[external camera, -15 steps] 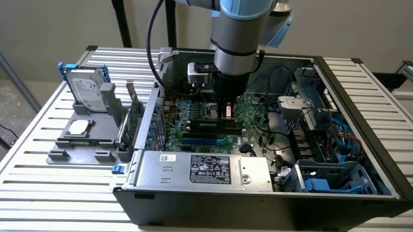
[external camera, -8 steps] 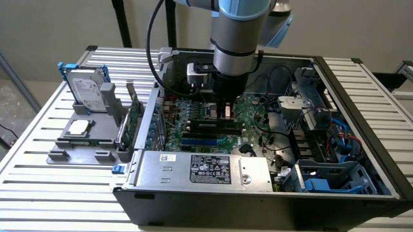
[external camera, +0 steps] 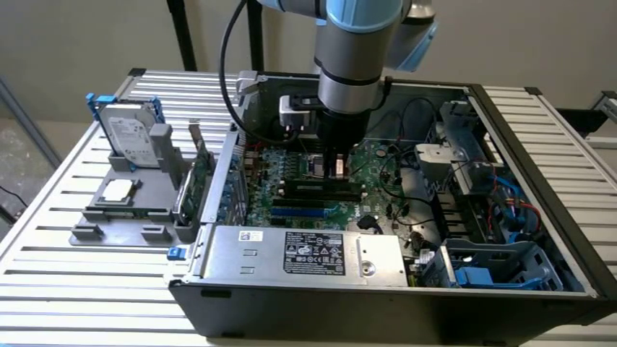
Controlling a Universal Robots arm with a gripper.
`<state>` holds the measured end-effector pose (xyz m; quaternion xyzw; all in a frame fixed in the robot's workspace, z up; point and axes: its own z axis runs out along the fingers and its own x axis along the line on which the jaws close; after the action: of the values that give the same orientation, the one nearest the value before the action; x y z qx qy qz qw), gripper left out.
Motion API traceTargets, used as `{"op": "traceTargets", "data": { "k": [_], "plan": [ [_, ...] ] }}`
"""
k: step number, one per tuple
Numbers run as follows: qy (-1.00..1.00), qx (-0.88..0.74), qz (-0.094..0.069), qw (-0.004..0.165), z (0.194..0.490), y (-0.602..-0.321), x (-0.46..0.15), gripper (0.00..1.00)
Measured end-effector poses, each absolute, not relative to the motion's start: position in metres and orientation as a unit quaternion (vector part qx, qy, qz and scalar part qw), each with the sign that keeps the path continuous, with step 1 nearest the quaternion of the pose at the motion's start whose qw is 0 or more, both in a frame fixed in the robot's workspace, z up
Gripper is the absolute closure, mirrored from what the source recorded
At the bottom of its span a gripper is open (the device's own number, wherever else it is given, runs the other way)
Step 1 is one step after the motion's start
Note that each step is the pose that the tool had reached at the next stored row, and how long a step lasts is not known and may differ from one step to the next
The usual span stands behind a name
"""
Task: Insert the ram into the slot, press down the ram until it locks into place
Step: 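Insert the ram into the slot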
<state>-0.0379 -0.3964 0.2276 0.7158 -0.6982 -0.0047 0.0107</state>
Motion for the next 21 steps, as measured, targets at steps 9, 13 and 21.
{"op": "traceTargets", "data": {
  "k": [9,13,21],
  "plan": [
    [-0.698,0.716,-0.001,0.014,0.2273,-0.3960,-0.0379,0.86],
    [-0.698,0.716,-0.001,0.014,0.2267,-0.3949,-0.0379,0.86],
    [-0.699,0.715,-0.001,0.015,0.2261,-0.3946,-0.0378,0.86]
  ]
}}
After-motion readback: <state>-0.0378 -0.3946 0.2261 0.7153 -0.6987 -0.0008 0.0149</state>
